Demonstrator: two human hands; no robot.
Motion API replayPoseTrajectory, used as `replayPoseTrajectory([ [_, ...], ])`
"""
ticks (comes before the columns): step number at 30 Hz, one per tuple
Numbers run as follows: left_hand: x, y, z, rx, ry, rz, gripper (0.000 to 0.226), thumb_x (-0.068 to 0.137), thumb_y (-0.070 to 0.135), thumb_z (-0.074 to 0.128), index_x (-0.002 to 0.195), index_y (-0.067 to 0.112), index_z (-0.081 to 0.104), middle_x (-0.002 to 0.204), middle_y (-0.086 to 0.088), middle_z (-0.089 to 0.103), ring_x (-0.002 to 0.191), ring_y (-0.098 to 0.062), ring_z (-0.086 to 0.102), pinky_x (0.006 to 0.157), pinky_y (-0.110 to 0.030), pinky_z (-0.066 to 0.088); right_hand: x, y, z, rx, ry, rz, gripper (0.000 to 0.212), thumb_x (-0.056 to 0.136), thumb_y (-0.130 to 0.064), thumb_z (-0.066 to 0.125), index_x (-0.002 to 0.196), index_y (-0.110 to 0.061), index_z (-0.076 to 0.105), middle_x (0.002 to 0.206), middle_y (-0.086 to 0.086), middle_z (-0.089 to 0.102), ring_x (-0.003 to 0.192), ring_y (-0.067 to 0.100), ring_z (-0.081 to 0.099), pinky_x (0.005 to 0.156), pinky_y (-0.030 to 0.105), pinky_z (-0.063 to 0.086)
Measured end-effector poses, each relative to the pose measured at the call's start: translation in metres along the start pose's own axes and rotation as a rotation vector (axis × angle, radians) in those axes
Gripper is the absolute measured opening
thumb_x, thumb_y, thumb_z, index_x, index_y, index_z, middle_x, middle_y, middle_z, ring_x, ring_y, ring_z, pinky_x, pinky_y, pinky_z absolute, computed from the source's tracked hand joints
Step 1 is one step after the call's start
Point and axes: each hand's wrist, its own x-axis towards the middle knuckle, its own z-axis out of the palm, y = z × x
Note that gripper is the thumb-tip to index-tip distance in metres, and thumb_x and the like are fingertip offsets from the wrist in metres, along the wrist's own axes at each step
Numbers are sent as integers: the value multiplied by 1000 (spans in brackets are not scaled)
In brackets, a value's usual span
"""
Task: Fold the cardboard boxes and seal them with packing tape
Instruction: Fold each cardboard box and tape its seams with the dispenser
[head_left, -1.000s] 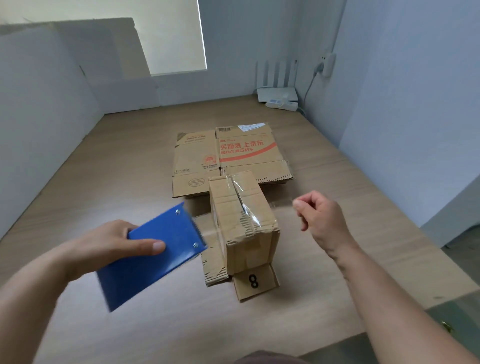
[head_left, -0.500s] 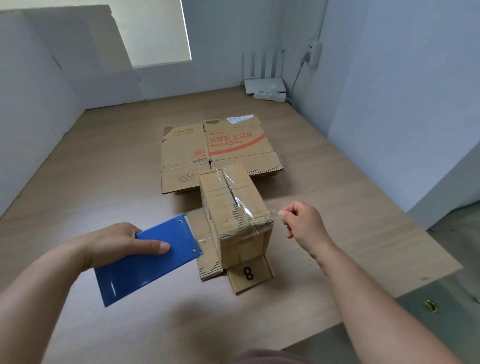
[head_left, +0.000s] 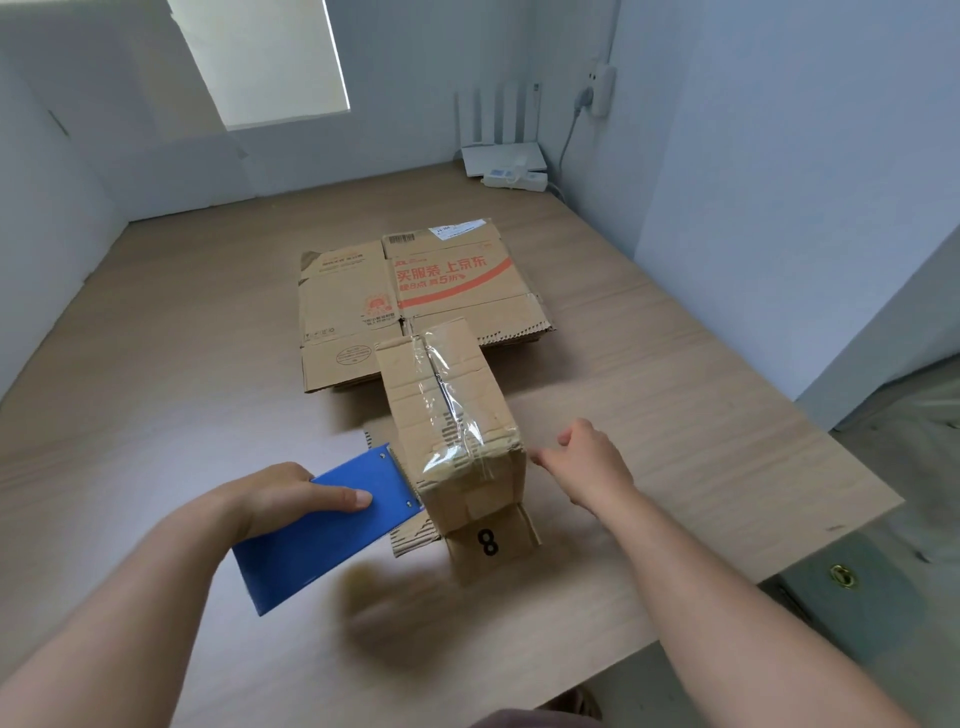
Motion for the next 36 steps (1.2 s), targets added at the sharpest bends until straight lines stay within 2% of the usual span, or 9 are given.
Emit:
replayPoseTrajectory([
  [4,5,1,1,31,9,9,87,27,84,63,84,19,70,71,3,73,67,-15,71,62,-26,46,-18,-8,11,13,263,-168,30,91,-51,47,84,-23,49,92,-2,56,84,20,55,66,30,39],
  [13,-10,-8,-18,8,-47,-30,85,31,77,70,90,16,73,83,-3,75,78,-23,72,82,-36,51,-17,-25,25,210,208,-169,33,89,-38,60,71,-18,42,72,-2,52,65,14,45,54,30,30],
  [19,-2,24,-8,121,160,-84,49,66,66,72,82,21,58,86,0,58,77,-16,57,64,-31,39,-15,-33,32,257,204,-156,33,87,-29,63,68,-18,39,63,-4,47,56,10,40,49,28,28],
  [21,1,37,2,238,278,-77,42,72,61,67,81,22,54,84,2,55,78,-17,56,69,-31,41,-15,-34,29,234,210,-167,33,88,-28,63,67,-18,39,63,-4,47,56,10,40,48,28,27],
  [25,-3,4,26,768,454,-125,29,89,36,47,110,21,60,103,5,63,94,-17,60,75,-25,43,-12,-31,27,219,216,-173,33,87,-29,63,68,-18,39,64,-4,48,57,10,41,48,27,26],
  [28,3,-27,34,627,490,-153,35,90,44,42,106,18,58,85,4,60,76,-16,57,59,-24,38,-10,-33,28,231,161,-151,20,86,-32,63,81,-18,49,82,-1,57,74,17,52,56,27,35],
  [30,8,-38,37,542,552,-130,33,89,44,42,98,16,56,72,3,54,64,-14,53,50,-24,32,-10,-36,31,234,106,-217,24,91,-27,55,111,-15,56,112,4,60,102,23,55,80,32,45],
  [32,13,-47,42,477,589,-117,29,89,43,44,95,16,52,70,3,53,62,-13,52,48,-24,32,-13,-43,34,212,9,-269,45,98,-25,43,142,-14,40,141,6,48,128,25,44,104,32,36],
  [36,24,-68,63,415,525,-135,36,94,43,42,113,15,54,85,1,58,77,-18,57,61,-27,42,-16,-49,47,153,-96,-329,53,103,-31,32,152,-17,17,153,6,33,138,24,33,107,28,27],
])
